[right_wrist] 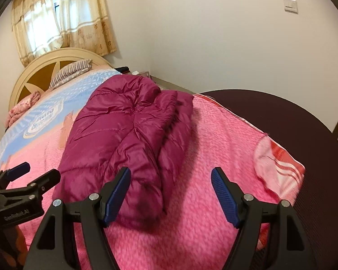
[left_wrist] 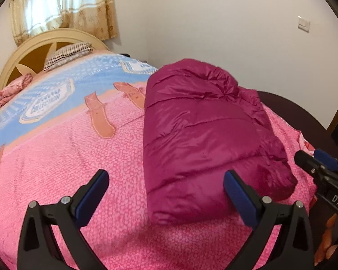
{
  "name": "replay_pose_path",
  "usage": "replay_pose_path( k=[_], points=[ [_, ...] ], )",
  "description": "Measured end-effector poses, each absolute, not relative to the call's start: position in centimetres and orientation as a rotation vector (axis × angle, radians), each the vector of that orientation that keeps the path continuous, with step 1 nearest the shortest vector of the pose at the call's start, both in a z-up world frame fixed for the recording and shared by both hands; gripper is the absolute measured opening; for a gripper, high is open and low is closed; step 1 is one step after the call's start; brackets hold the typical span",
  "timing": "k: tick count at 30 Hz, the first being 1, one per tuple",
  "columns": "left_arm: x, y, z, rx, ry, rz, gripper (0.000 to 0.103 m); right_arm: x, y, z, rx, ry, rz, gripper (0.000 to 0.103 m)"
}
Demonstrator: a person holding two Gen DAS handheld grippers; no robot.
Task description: Fold large clothes
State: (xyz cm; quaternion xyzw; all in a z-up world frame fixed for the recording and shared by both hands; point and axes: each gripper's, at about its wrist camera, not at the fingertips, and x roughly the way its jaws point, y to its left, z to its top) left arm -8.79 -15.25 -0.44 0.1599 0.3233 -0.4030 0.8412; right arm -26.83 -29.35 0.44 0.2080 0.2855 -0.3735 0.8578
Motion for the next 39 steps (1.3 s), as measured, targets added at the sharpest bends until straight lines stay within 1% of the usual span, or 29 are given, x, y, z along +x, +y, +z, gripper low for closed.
replay_pose_path(
  k=[6,16,20,23,27,39],
  points=[
    [-10.5,-13.0,2.2,0.248,0.609,-0.893,0.103,-29.9,-27.5,3.3,0.392,0.522,-0.791,0.074],
    [-13.0,-10.2,7.0,0.179,0.464,-0.901,0.103,-33.8,-24.6,8.8,0.353,0.342,-0.794,0.075],
    [-13.9,-9.0,8.4,0.173,0.386,-0.864,0.103,-34.5,-23.3,10.5,0.32,0.297,-0.797,0.078],
    [-14.6,-8.4,9.0,0.18,0.341,-0.856,0.103,-34.8,-22.3,11.5,0.294,0.267,-0.789,0.079],
    [-14.8,-8.3,9.0,0.185,0.336,-0.857,0.103,-34.8,-21.5,12.2,0.264,0.255,-0.781,0.083],
    [-15.2,-7.1,9.3,0.157,0.312,-0.856,0.103,-35.0,-19.7,13.1,0.19,0.217,-0.794,0.085]
  ],
)
